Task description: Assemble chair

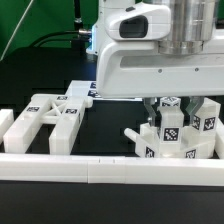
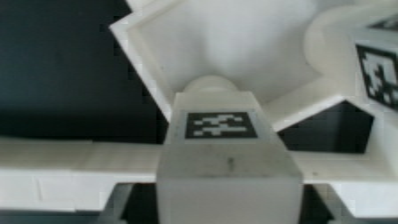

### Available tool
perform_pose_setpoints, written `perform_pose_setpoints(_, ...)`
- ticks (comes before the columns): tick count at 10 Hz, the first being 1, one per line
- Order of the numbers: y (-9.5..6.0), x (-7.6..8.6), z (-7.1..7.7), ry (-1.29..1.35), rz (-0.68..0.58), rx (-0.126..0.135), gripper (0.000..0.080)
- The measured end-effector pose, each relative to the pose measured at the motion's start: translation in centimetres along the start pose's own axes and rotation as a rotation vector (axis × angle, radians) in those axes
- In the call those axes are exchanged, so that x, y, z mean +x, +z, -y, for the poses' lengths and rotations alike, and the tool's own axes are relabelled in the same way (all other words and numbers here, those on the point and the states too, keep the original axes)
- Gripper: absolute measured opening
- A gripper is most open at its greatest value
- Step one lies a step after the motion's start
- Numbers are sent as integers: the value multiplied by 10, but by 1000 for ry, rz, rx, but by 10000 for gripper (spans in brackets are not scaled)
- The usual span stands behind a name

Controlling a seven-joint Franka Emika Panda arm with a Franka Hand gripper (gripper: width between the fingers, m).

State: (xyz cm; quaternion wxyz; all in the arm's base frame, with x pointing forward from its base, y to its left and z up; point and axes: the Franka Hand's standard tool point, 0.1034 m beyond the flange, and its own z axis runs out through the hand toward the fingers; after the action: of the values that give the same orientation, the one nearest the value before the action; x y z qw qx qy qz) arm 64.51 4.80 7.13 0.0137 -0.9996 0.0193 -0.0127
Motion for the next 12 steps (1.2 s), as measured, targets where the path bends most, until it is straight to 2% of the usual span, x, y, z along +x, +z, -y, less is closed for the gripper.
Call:
perform_pose_setpoints(5, 0, 1, 0, 396, -4, 3, 285)
perform_pose_setpoints(9, 1, 1, 3, 874, -11, 6, 286)
perform_pose_setpoints(12, 1, 1, 3, 1060, -8, 5, 287)
